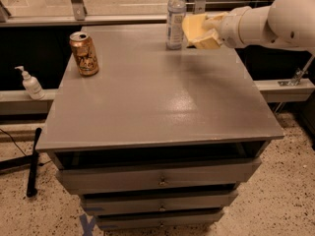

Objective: Move sponge near blue plastic bottle

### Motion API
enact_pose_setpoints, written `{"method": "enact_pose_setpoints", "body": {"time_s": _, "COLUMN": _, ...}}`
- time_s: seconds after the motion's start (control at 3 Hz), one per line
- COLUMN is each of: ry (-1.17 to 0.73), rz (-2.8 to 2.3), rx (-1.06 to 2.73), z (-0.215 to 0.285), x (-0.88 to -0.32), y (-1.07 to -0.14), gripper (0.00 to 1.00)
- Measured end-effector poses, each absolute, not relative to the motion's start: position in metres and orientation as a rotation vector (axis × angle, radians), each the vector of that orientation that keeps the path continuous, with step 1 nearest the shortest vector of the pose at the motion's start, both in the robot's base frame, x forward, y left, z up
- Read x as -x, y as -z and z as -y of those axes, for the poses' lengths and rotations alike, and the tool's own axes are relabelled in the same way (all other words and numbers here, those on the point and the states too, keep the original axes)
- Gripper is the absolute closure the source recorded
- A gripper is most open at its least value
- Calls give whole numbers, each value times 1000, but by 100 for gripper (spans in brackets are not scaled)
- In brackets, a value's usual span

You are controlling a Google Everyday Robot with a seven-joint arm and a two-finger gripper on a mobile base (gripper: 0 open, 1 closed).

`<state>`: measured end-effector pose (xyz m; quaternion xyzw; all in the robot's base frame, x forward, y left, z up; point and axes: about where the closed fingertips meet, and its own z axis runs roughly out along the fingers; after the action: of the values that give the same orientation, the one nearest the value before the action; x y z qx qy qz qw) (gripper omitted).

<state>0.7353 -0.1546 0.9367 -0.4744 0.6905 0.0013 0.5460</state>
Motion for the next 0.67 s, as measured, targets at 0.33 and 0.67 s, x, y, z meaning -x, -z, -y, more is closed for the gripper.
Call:
{"method": "enact_pose_setpoints", "body": {"time_s": 0.33, "ry": 27, "rz": -1642, "rx": 1104, "z": 166, "x": -747, "y": -935, "gripper": 100}}
{"method": "enact_pose_setpoints", "body": {"time_s": 0.67, "ry": 52, "rz": -1666, "rx": 1054, "z": 182, "x": -763, "y": -925, "gripper": 100}}
